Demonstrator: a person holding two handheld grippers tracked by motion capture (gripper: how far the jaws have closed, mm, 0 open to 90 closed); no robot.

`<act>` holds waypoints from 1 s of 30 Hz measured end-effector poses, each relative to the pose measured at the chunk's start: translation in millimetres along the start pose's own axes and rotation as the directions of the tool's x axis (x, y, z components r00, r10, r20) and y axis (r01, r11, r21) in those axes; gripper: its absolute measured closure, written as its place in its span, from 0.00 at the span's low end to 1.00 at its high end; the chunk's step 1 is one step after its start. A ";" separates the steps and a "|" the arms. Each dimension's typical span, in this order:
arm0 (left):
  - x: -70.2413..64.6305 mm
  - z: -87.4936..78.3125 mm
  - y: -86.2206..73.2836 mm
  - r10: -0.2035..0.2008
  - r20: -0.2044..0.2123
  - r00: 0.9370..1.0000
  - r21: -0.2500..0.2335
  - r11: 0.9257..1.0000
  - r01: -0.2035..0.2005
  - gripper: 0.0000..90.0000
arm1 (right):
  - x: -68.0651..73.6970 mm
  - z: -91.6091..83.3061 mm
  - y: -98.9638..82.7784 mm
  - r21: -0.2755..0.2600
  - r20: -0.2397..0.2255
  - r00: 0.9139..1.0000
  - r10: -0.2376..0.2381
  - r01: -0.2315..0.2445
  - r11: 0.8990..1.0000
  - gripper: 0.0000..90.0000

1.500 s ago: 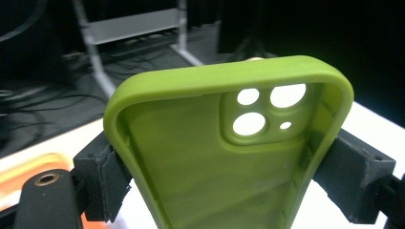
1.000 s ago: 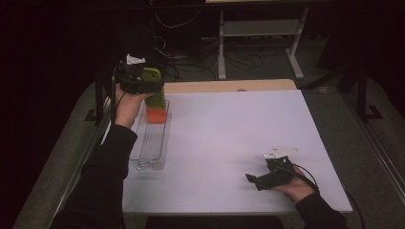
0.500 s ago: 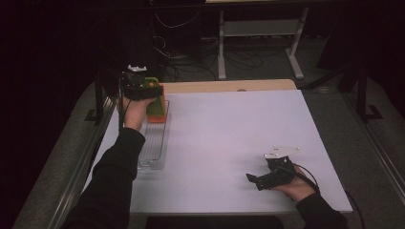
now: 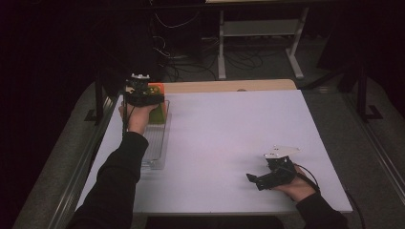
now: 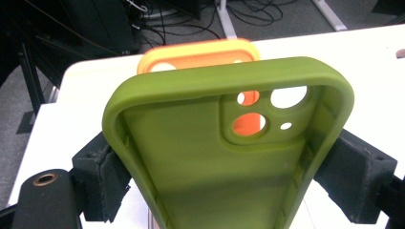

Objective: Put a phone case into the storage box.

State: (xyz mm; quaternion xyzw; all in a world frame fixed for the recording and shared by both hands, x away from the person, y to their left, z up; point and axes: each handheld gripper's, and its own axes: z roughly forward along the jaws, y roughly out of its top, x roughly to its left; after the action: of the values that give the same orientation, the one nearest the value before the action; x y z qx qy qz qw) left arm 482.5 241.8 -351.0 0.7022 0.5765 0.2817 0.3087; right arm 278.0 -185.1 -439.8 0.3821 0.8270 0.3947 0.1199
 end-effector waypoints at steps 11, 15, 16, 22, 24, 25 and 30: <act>1.9 13.4 -9.3 -0.003 -0.016 1.000 0.016 1.000 0.004 0.15 | -0.3 0.5 -0.1 0.001 0.001 1.000 -0.003 0.003 1.000 0.00; 0.2 16.8 -9.3 0.019 -0.036 0.999 0.009 1.000 -0.019 0.14 | -0.4 0.7 -0.2 0.001 0.000 1.000 -0.006 0.006 1.000 0.00; 0.2 17.7 -9.4 0.012 -0.037 0.999 0.006 1.000 -0.012 0.14 | -0.3 0.6 -0.2 0.001 0.001 1.000 -0.007 0.007 1.000 0.00; 2.8 21.7 -9.7 -0.003 -0.035 0.999 0.001 1.000 0.003 0.04 | -0.7 0.0 -0.4 0.001 0.000 1.000 -0.006 0.006 1.000 0.00; 3.7 22.1 -10.0 -0.007 -0.038 0.999 -0.002 1.000 0.007 0.03 | -1.0 0.0 -0.5 0.001 -0.001 1.000 -0.006 0.006 1.000 0.00; 4.8 21.6 -9.9 -0.006 -0.037 0.999 -0.003 1.000 0.006 0.02 | -0.9 0.0 -0.5 0.002 -0.002 1.000 -0.005 0.005 1.000 0.00; 6.9 17.7 -8.9 0.001 -0.019 1.000 -0.018 1.000 -0.001 0.01 | -0.8 0.2 -0.5 0.002 -0.002 1.000 -0.006 0.006 1.000 0.00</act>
State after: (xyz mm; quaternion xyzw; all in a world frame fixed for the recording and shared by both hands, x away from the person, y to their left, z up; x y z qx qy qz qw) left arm 491.3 248.0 -369.0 0.6971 0.5764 0.2935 0.3094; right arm 278.3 -185.7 -440.4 0.3795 0.8285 0.3938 0.1200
